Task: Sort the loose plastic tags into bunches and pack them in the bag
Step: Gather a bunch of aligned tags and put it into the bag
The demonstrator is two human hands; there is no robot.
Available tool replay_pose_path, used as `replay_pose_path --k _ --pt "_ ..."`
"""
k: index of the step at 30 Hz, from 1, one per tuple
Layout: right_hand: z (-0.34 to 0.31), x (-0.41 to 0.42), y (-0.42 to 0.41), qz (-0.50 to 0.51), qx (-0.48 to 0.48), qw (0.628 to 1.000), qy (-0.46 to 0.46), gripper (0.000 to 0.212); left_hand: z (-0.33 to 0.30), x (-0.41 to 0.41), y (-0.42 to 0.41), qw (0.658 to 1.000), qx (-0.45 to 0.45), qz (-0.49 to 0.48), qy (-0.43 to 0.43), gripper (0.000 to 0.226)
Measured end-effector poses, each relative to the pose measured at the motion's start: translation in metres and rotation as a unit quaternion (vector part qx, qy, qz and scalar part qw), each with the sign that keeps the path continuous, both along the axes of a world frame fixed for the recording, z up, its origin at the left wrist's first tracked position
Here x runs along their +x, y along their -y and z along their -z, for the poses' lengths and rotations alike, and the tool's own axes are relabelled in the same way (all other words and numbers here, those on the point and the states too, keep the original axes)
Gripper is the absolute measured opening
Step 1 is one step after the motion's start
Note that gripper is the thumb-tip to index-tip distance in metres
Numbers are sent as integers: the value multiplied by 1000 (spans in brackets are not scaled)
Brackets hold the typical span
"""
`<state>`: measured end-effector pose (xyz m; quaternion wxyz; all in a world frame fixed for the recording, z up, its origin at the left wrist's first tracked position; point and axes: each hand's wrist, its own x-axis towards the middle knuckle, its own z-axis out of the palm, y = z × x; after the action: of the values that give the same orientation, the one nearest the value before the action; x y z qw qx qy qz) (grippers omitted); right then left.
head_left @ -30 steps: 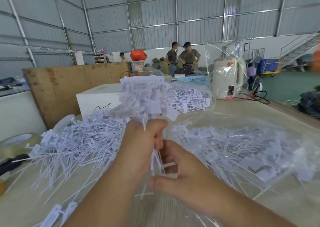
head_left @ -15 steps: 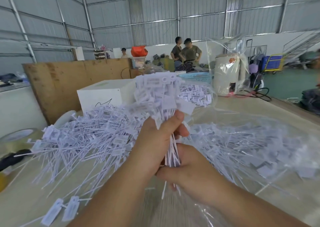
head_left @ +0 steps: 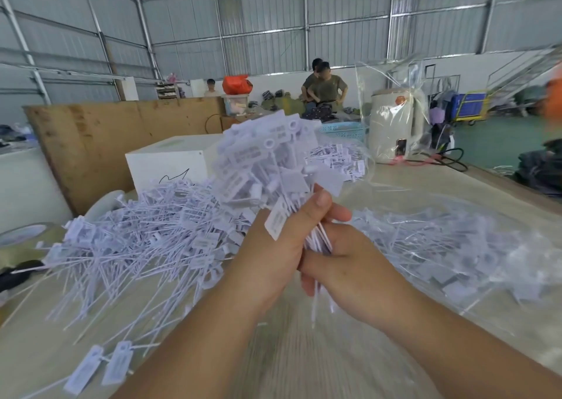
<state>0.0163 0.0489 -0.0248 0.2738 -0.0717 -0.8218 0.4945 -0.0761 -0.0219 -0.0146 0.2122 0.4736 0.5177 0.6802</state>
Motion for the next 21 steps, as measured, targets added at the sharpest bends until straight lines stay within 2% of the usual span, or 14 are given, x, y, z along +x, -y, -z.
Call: replay_pose_path --k 2,4,7,11,12,15,18,21 --pt "-1 1 -1 46 40 998 8 24 2 -2 -2 1000 6 -1 18 26" --pt "-4 1 -2 72 44 996 -15 26 6 -4 -4 1000 -12 0 19 35" --pt "-11 2 -8 85 -44 993 -70 39 14 -3 -7 996 -58 75 -2 57" --pt "-23 10 -24 110 -169 978 -53 41 17 -7 -3 977 -100 185 -31 52" --pt "-23 13 -28 112 -177 977 -32 42 18 -8 -2 976 -102 188 -29 52" --pt "-23 23 -32 73 -123 986 83 24 19 -5 -5 984 -94 150 5 45" --pt "-21 28 -32 34 -89 979 178 32 19 -7 -6 988 -87 103 78 72" --pt "-25 30 -36 49 -108 969 218 18 14 -14 -2 983 -77 36 164 103"
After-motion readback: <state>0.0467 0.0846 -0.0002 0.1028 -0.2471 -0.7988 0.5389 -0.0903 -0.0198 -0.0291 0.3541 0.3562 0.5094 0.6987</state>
